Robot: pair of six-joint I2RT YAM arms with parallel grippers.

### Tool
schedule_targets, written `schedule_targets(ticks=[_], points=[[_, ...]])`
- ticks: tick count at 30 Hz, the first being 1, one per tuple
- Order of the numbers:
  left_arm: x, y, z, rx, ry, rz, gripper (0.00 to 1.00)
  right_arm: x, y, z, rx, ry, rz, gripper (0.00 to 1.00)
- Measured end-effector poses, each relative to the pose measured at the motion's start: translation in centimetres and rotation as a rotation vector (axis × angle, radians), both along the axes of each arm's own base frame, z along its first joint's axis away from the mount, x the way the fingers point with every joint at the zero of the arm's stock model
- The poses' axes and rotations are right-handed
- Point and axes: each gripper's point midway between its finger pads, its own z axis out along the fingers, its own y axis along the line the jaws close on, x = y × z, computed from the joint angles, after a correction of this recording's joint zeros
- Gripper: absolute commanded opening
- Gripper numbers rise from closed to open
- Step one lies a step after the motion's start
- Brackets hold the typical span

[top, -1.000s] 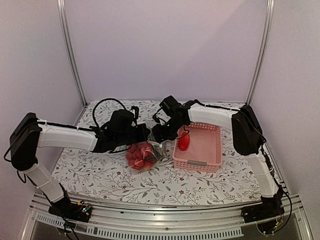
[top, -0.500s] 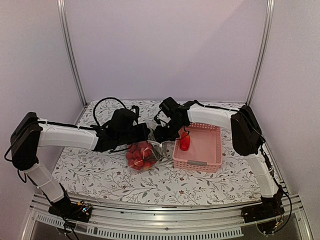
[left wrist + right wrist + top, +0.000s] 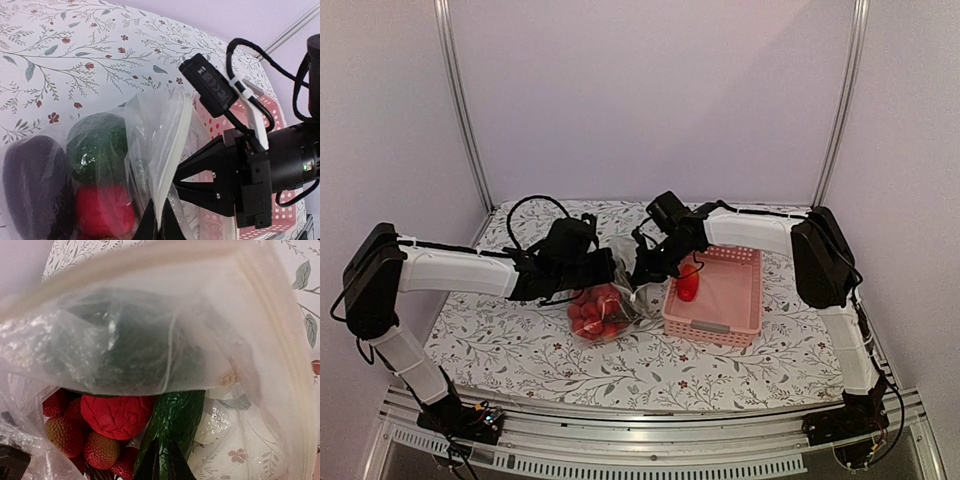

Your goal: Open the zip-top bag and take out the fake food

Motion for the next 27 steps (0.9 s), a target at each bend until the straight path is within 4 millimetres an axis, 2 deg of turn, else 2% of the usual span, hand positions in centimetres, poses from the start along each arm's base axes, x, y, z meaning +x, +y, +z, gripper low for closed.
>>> schedule_targets(ticks=[3, 6, 10, 12, 17, 23, 27], points=[[0.0, 0.3, -0.2, 0.010, 0.007, 0.011, 0.00, -0.2, -0.3, 0.8, 0.028, 0.001, -0.015, 0.12], [0.0, 0.3, -0.3, 0.011, 0.007, 0.016, 0.00, -0.2, -0.3, 1.7, 0.054, 0.002, -0.027, 0.30], [0.0, 0.4, -0.3, 0.011, 0.007, 0.017, 0.00, 0.1, 0.1, 2.4, 0.071, 0.002, -0.027, 0.39], [0.0, 0.3, -0.4, 0.011, 0.009, 0.015, 0.00, 0.6, 0.6, 2.0, 0.073, -0.001, -0.025, 0.45], [0.1, 0.2, -0.6, 0.011, 0.011, 0.013, 0.00, 0.3, 1.0, 0.0, 0.031, 0.021, -0.016, 0.49], [0.3, -0.1, -0.3, -0.015, 0.001, 0.020, 0.00, 0.3, 2.5, -0.7, -0.021, -0.032, 0.005, 0.49], [0.4, -0.2, -0.1, -0.027, -0.004, 0.023, 0.00, 0.2, 2.7, -1.4, -0.063, -0.068, 0.009, 0.48]])
